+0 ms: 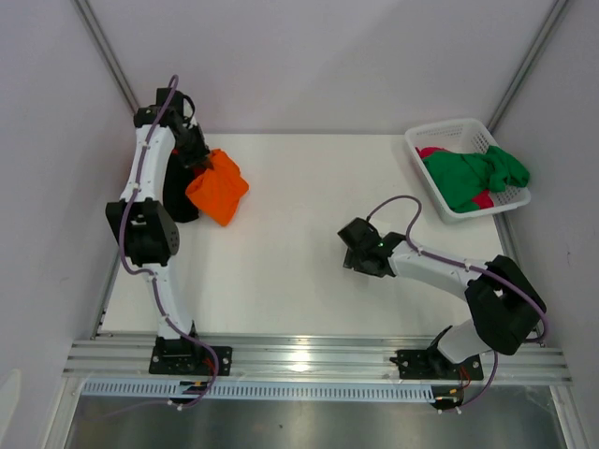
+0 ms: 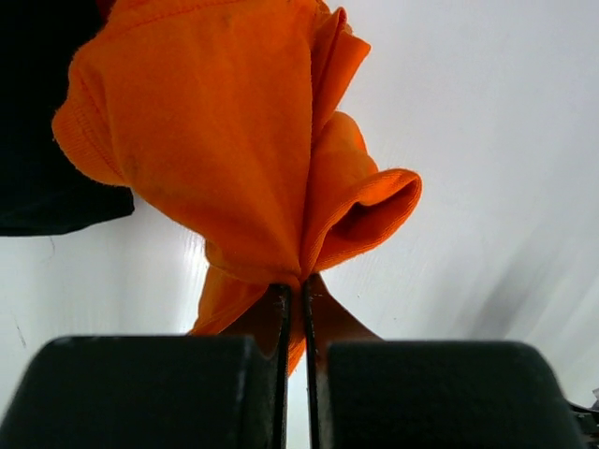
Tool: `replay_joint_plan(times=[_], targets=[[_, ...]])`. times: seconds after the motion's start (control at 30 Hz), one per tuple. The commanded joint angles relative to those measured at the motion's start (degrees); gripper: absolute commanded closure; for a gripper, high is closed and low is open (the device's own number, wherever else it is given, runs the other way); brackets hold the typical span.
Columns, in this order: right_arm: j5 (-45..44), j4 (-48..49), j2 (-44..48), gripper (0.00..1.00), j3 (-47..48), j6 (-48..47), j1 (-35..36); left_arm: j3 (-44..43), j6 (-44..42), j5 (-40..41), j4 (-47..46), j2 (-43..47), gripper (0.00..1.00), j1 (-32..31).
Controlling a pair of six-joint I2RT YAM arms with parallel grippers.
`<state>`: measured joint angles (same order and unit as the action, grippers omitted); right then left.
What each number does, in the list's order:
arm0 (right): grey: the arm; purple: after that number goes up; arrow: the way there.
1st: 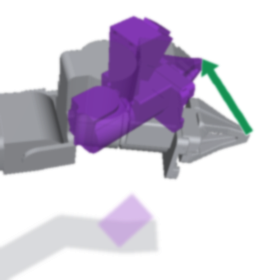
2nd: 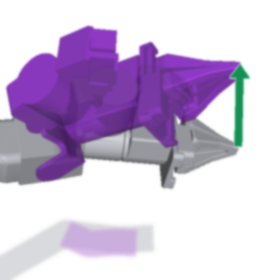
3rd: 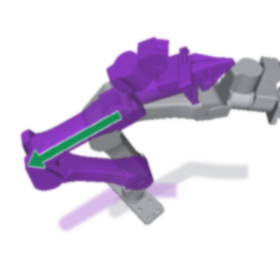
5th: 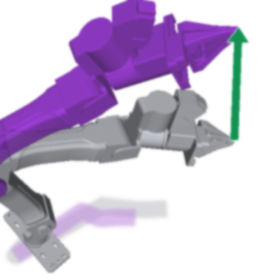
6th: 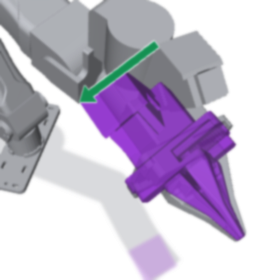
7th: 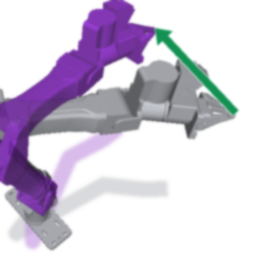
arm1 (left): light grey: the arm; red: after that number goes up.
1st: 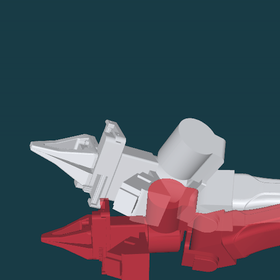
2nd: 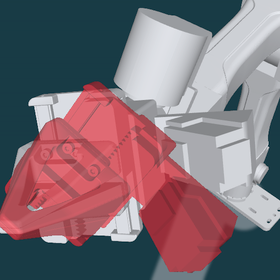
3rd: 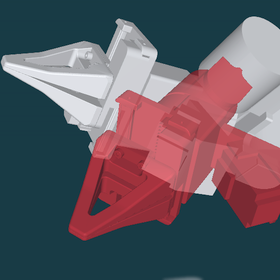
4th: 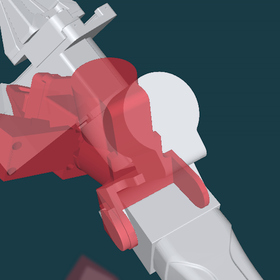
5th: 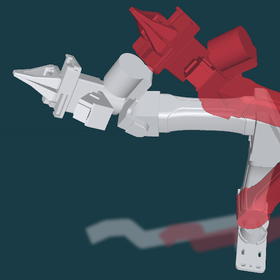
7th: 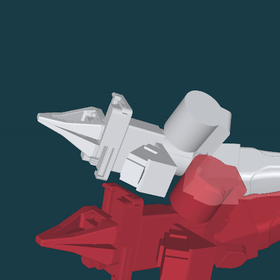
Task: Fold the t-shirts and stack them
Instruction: Put the neatly folded tshirt into the corner of the board with the left arm
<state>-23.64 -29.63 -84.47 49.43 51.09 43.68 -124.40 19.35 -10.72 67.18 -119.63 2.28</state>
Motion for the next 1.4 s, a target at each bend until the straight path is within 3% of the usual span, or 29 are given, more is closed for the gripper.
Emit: replay_joint_plan(times=[0.0, 0.37, 0.6, 0.87, 1.37], targets=[[-0.09, 0.71, -1.4, 0.4, 3.04, -1.43, -0.44, -2.87, -3.09, -2.28, 0.68, -0.6, 0.99, 1.93], [0.43, -0.52, -6.23, 0.4, 7.26, -3.28, -0.79, -3.39, -3.01, -6.76, -0.82, -2.18, 0.99, 8.61], [0.61, -1.05, -7.99, 0.4, 9.81, -3.54, -0.79, -13.41, -5.99, -10.02, 1.82, -5.26, 1.0, 11.16], [1.31, -2.27, -9.05, 0.4, 10.51, -2.57, -0.79, -12.8, -6.26, -13.8, -2.05, -4.82, 0.99, 13.0], [-0.97, -8.52, -11.86, 0.41, 16.92, -3.72, -0.7, -11.31, -0.55, -18.72, -3.11, -11.49, 0.99, 23.82]])
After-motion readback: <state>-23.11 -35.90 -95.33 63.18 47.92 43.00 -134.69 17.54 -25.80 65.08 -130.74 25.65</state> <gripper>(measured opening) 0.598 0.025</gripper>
